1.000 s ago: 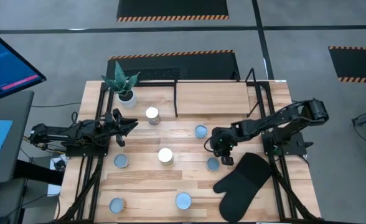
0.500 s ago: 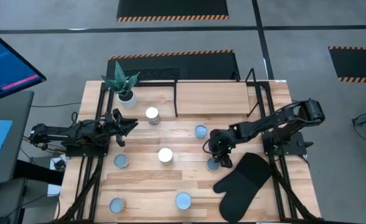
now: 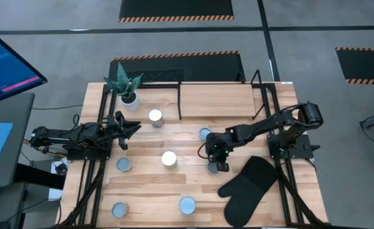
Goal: Pick and place cans onto a shelf
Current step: Put the canned mushroom on the shelf
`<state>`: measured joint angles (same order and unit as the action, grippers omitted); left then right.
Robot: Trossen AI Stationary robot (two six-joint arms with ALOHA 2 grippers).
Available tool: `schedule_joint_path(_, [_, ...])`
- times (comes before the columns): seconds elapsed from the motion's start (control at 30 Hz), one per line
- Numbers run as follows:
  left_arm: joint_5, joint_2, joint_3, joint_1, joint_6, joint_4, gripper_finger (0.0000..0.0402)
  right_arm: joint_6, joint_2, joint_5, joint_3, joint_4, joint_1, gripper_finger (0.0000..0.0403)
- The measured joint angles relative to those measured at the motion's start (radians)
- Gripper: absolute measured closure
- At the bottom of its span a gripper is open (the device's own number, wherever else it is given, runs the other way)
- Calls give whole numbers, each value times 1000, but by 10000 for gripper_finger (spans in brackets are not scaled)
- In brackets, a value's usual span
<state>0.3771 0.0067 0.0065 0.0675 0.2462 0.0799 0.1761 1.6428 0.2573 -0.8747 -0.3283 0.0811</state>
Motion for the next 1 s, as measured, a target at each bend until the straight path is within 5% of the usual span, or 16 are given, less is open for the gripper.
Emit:
schedule_joint_path(0.33, [0,0,0,0,0,0,319,-59,-7,-130,-123,-321,-34,394])
schedule_joint_path(0.7, [0,0,0,0,0,0,319,-124,-8,-487,-289,-736,-99,398])
schedule_joint_path(0.83, [0,0,0,0,0,0,319,-137,-8,-612,-322,-813,-154,394])
schedule_joint_path(1.0, [0,0,0,0,0,0,319,-188,-8,-638,-324,-853,-262,396])
